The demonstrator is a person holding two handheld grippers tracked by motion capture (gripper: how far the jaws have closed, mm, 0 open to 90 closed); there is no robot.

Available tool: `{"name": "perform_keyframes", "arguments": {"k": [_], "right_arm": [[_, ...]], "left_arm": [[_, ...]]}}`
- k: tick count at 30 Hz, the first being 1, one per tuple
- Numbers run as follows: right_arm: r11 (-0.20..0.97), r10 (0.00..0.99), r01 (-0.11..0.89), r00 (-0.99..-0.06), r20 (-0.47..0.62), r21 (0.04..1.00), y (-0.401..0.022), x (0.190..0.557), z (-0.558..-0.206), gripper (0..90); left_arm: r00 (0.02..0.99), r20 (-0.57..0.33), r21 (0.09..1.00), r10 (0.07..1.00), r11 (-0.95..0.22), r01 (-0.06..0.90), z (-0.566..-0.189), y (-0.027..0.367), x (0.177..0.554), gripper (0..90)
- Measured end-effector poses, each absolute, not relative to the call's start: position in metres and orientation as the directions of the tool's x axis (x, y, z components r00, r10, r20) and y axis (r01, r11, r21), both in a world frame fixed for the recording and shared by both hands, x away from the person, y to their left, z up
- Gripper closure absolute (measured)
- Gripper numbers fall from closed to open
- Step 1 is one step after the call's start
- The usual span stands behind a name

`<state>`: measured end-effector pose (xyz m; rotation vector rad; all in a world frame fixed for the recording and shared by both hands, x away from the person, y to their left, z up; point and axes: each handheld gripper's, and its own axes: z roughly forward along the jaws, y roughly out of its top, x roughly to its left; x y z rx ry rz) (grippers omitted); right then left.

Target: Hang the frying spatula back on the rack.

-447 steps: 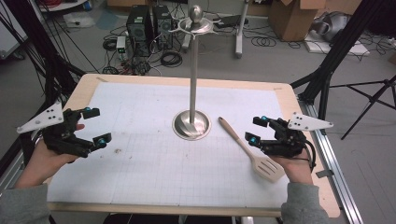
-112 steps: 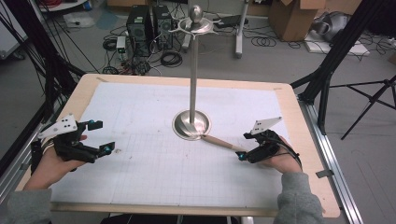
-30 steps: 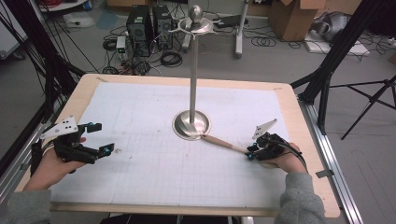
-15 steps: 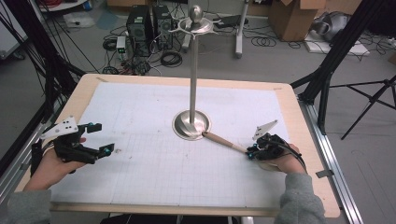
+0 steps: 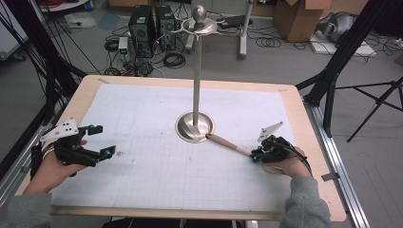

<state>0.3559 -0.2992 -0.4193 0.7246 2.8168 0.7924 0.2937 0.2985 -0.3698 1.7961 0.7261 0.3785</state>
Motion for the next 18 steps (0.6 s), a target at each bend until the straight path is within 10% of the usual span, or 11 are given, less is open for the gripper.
{"name": "perform_keyframes", "arguments": {"k": [18], "right_arm": [[0.688, 0.470, 0.372, -0.882, 0.006, 0.623, -0.303, 0.349, -0.406, 77.0]], "left_arm": [[0.770, -0.100, 0.946, 0.630, -0.180, 0.270, -0.367, 0.301, 0.292, 2.6]]}}
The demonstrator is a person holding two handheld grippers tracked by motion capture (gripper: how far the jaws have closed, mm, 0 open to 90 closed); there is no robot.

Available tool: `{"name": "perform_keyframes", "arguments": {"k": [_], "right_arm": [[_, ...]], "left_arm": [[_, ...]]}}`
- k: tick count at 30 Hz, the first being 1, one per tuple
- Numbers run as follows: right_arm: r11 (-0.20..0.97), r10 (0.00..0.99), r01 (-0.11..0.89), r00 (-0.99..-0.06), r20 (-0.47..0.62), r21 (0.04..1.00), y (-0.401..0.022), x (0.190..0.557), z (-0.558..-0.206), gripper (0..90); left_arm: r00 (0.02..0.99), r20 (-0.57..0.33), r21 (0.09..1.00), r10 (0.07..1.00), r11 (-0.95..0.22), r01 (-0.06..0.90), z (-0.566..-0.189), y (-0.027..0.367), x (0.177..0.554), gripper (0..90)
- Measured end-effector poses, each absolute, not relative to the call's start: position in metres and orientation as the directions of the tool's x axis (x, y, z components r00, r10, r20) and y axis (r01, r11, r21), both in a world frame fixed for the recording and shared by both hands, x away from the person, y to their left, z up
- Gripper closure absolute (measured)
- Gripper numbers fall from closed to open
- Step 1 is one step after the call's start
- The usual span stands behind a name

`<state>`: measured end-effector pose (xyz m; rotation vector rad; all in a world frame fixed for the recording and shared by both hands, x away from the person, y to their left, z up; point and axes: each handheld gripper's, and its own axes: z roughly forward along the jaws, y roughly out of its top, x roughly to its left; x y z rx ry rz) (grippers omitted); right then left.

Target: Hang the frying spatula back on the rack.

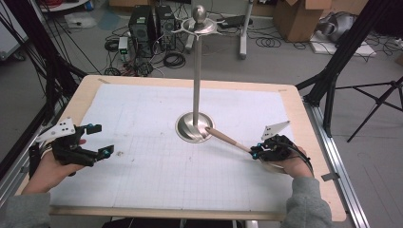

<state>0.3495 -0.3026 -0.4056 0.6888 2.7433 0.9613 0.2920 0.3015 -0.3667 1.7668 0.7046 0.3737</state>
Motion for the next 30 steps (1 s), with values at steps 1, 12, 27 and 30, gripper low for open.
{"name": "perform_keyframes", "arguments": {"k": [1, 12, 27, 30], "right_arm": [[0.681, 0.474, 0.371, -0.881, 0.007, 0.631, -0.303, 0.349, -0.404, 77.0], [0.575, 0.497, 0.370, -0.866, 0.048, 0.730, -0.315, 0.338, -0.386, 76.9], [0.524, 0.478, 0.324, -0.877, 0.043, 0.788, -0.310, 0.331, -0.345, 76.9], [0.527, 0.474, 0.313, -0.880, 0.032, 0.790, -0.308, 0.330, -0.335, 76.9]], "left_arm": [[0.768, -0.103, 0.946, 0.632, -0.176, 0.272, -0.367, 0.301, 0.292, 2.6], [0.769, -0.111, 0.948, 0.630, -0.166, 0.272, -0.367, 0.303, 0.292, 2.6], [0.774, -0.124, 0.941, 0.621, -0.174, 0.289, -0.374, 0.301, 0.294, 2.6], [0.774, -0.124, 0.941, 0.621, -0.173, 0.290, -0.374, 0.301, 0.293, 2.6]]}}
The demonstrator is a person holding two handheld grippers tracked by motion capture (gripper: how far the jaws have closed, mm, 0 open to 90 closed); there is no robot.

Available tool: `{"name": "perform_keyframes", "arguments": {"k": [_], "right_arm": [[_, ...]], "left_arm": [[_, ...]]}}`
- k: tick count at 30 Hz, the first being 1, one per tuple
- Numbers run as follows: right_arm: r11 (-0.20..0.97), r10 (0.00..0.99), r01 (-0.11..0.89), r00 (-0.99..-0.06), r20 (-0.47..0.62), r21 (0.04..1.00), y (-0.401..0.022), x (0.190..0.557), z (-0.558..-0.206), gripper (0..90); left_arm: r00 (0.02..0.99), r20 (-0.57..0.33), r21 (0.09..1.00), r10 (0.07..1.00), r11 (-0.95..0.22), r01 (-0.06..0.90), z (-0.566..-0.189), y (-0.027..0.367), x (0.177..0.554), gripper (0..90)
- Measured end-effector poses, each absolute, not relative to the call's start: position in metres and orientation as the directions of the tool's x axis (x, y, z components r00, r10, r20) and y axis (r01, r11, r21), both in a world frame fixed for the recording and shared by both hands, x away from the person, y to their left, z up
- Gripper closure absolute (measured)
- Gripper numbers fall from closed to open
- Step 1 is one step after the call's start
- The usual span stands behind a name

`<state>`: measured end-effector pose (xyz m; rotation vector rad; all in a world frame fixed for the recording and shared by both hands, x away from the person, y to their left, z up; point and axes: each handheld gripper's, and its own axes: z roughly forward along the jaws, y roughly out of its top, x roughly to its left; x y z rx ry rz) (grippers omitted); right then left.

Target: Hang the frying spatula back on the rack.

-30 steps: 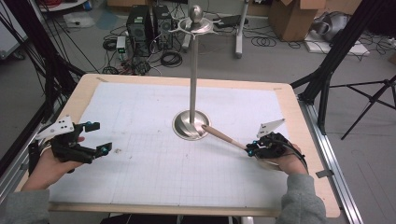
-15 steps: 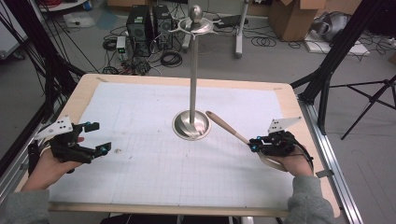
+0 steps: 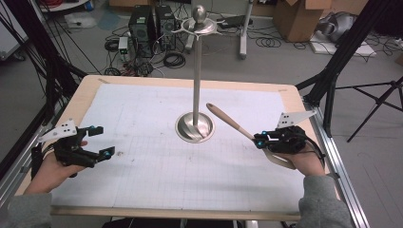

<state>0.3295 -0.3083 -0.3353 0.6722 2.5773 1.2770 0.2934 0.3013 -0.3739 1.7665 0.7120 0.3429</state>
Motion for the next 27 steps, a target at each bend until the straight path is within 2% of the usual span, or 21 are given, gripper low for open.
{"name": "perform_keyframes", "arguments": {"k": [27], "right_arm": [[0.444, 0.510, 0.273, -0.860, 0.010, 0.853, -0.321, 0.326, -0.283, 77.0]], "left_arm": [[0.768, -0.128, 0.938, 0.627, -0.175, 0.299, -0.376, 0.303, 0.294, 2.6]]}}
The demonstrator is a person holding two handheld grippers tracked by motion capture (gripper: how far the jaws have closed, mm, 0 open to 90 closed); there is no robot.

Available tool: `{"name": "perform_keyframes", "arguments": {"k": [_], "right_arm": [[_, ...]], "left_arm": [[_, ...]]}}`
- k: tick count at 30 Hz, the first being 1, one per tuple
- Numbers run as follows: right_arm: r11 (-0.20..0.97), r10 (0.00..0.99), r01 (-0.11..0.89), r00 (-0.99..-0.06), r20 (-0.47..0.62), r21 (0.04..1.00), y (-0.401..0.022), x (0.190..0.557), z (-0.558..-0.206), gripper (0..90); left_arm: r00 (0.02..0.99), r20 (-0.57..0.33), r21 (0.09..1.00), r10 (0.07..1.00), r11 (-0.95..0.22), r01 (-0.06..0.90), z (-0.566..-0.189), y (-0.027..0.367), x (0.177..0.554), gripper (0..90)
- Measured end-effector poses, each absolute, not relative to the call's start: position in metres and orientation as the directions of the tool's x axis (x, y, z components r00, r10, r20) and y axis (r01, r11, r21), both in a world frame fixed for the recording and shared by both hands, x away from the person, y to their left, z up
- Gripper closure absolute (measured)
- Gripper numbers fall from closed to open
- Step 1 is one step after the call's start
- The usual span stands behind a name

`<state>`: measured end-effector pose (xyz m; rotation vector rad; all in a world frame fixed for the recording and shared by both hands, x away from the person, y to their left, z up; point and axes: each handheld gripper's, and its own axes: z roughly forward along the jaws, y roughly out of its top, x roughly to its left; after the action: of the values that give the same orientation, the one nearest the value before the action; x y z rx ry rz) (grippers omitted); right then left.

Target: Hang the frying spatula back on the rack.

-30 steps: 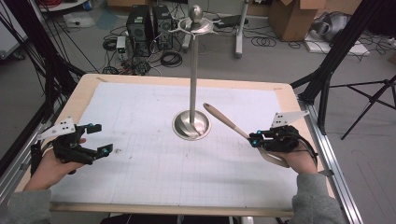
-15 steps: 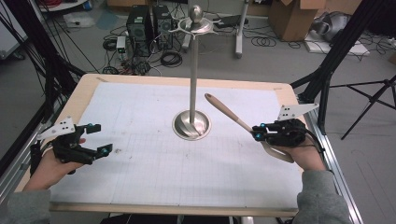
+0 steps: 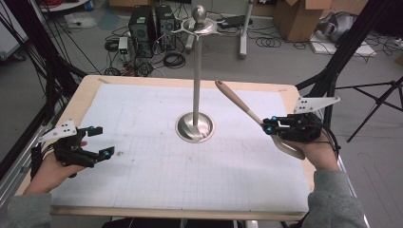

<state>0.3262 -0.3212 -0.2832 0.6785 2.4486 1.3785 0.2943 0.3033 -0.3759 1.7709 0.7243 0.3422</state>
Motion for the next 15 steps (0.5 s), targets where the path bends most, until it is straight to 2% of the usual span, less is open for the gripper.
{"name": "perform_keyframes", "arguments": {"k": [15], "right_arm": [[0.417, 0.526, 0.253, -0.851, -0.005, 0.873, -0.323, 0.321, -0.257, 76.9]], "left_arm": [[0.765, -0.130, 0.936, 0.631, -0.177, 0.305, -0.378, 0.305, 0.295, 2.6]]}}
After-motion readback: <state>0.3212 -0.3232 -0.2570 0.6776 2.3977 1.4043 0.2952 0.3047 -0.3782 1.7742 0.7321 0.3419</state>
